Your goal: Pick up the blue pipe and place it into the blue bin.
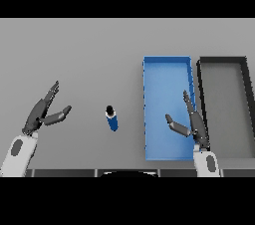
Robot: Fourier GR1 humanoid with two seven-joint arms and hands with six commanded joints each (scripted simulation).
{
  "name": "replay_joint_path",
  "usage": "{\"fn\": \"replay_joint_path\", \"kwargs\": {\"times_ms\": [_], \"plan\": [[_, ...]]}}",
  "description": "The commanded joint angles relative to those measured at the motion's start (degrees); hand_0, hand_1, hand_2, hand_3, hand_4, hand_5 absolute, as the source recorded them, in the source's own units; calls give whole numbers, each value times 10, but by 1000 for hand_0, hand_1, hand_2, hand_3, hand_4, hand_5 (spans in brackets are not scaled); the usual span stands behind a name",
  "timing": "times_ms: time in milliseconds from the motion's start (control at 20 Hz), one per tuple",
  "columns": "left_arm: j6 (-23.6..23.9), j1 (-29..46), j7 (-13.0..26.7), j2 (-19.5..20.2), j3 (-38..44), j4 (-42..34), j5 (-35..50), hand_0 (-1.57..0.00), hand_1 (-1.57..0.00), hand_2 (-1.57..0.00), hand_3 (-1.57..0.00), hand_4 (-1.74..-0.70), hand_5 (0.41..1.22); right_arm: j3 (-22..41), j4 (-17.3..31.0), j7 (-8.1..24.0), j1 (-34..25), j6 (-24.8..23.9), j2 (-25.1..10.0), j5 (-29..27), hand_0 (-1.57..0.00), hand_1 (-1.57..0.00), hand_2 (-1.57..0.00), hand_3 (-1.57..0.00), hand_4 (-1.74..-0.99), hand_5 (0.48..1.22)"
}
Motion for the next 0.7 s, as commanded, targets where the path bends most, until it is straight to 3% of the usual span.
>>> {"fn": "replay_joint_path", "kwargs": {"times_ms": [0, 250, 300, 450, 650], "plan": [[-12, -1, 4, 8, -8, -5, -5, 1, 1, 1, 1, -1162, 605, 2, -3, 5, -1, 5, 2, -5, 1, 1, 1, 1, -1226, 593], [-81, 28, 17, 22, -64, -56, -9, 1, 1, 1, 1, -1184, 557, -1, 11, -10, -12, 11, -5, -8, 1, 1, 1, 1, -1234, 609], [-84, 27, 25, 21, -74, -66, -16, 1, 1, 1, 1, -1182, 544, 0, 9, -19, -8, 16, -5, -11, 1, 1, 1, 1, -1242, 618], [-92, 13, 57, 5, -106, -89, -23, 1, 1, 1, 1, -1204, 517, 0, 9, 1, -21, 20, -3, -16, 1, 1, 1, 1, -1273, 636], [-95, -2, 73, -28, -140, -75, -52, 1, 1, 1, 1, -1206, 488, 0, 10, -7, -13, 18, -2, -14, 1, 1, 1, 1, -1296, 651]]}}
